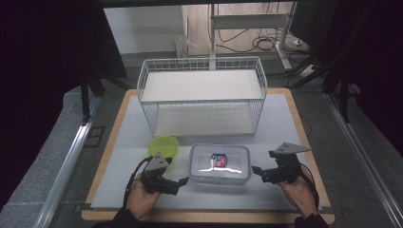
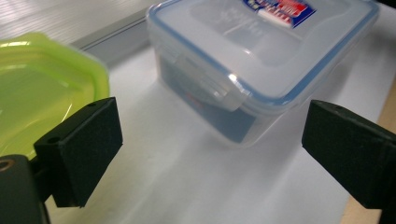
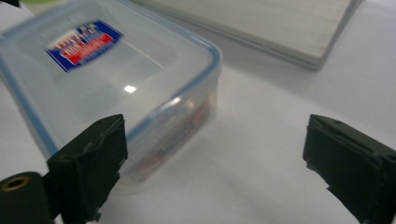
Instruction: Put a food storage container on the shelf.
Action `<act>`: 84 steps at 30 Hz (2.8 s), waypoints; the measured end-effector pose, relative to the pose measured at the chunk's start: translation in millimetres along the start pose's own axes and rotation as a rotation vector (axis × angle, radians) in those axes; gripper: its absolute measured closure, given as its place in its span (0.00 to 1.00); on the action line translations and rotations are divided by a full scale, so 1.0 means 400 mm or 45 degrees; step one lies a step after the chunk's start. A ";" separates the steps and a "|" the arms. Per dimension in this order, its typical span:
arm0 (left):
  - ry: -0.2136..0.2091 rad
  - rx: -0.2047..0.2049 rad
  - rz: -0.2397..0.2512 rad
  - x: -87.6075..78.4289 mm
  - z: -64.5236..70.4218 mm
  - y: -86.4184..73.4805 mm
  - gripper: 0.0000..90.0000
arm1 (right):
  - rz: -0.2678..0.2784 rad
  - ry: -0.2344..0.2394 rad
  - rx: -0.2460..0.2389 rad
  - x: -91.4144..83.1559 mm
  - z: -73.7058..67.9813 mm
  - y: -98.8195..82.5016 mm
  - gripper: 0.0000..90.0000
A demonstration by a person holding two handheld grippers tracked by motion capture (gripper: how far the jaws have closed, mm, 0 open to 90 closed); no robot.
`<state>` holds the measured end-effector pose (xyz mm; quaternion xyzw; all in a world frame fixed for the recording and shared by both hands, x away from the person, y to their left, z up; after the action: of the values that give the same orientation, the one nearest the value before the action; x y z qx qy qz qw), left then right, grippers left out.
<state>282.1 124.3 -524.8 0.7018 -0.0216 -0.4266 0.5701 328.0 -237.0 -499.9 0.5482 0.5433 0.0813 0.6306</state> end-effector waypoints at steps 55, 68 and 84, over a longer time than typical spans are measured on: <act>-0.357 -0.310 -0.257 0.172 0.043 0.071 0.00 | -0.168 0.410 0.358 0.079 -0.009 0.000 0.16; -0.378 -0.329 -0.288 0.139 0.036 0.058 0.04 | -0.172 0.481 0.360 0.086 -0.004 -0.001 0.20; -0.451 -0.562 -0.270 0.132 -0.006 0.050 0.32 | -0.121 0.548 0.490 0.072 0.037 0.004 0.38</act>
<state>326.4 91.9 -538.7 0.4739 0.0460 -0.5940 0.6484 351.5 -225.1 -518.9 0.6019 0.6950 0.0618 0.3884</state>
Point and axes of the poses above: each handheld gripper's, and its own axes: x roughly forward along the jaws, y roughly out of its top, z roughly to its right, the point moved 4 cm from there along x, roughly forward along the jaws, and after that the axes turned 11 degrees about y, right-handed, at the moved point
